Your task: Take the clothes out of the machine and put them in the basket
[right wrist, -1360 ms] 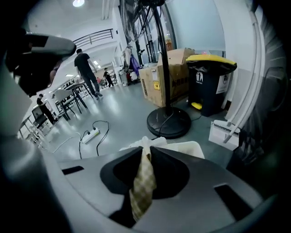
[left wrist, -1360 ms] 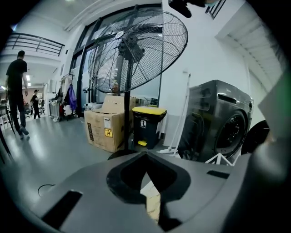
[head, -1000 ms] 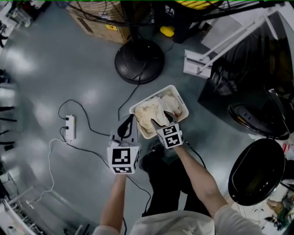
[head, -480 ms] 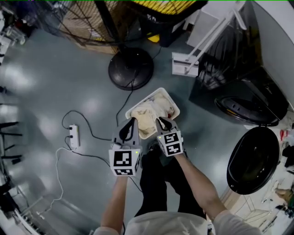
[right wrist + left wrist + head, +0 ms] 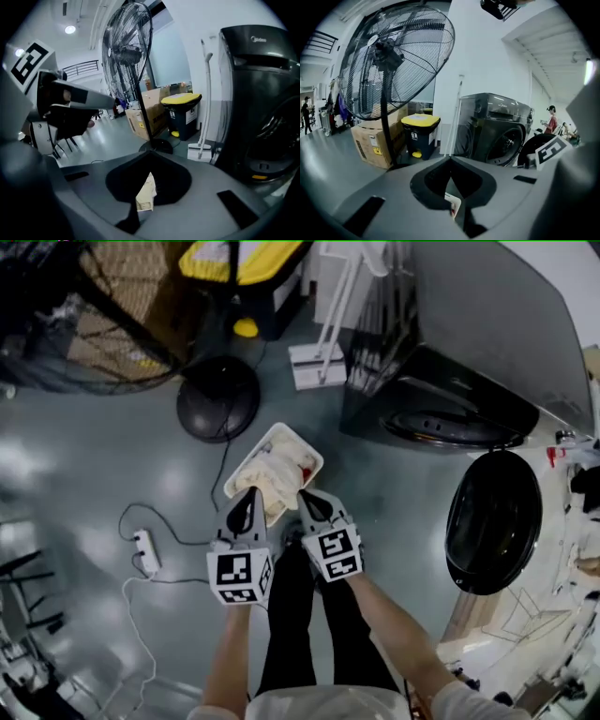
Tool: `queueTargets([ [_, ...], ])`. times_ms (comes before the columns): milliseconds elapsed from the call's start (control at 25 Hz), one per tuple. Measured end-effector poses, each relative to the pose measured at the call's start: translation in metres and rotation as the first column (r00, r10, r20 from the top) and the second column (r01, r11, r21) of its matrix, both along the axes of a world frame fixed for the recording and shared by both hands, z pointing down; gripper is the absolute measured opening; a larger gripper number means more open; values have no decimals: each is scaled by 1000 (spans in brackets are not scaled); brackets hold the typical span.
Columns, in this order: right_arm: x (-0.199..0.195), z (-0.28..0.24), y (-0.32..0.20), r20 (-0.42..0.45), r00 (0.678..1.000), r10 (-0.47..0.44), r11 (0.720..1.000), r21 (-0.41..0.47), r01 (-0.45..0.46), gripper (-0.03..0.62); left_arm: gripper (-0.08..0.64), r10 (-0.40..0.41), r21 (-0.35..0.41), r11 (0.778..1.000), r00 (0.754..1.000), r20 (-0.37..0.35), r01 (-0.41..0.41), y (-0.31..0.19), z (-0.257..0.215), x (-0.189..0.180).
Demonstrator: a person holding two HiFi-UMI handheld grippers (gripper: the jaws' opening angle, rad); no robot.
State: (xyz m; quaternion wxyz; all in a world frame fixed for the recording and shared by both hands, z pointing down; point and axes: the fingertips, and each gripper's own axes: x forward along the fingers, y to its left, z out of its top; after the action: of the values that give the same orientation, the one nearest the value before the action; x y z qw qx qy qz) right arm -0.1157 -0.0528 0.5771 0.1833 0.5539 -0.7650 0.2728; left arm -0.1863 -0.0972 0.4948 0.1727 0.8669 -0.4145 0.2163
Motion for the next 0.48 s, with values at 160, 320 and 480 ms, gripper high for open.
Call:
queueTargets([
  [160, 54, -29, 4, 9, 994, 107, 992, 59, -107, 23, 18, 95, 10, 995, 995, -13, -95, 4, -1, 56],
  [320, 108, -48, 24, 20, 972, 234, 968, 91, -235, 23, 18, 212, 14, 977, 977, -15, -211, 21, -9, 109],
  [480, 164, -65, 56, 32, 925, 378, 919, 112, -379, 23, 18, 317, 24, 948, 948, -11, -317, 38, -21, 152],
])
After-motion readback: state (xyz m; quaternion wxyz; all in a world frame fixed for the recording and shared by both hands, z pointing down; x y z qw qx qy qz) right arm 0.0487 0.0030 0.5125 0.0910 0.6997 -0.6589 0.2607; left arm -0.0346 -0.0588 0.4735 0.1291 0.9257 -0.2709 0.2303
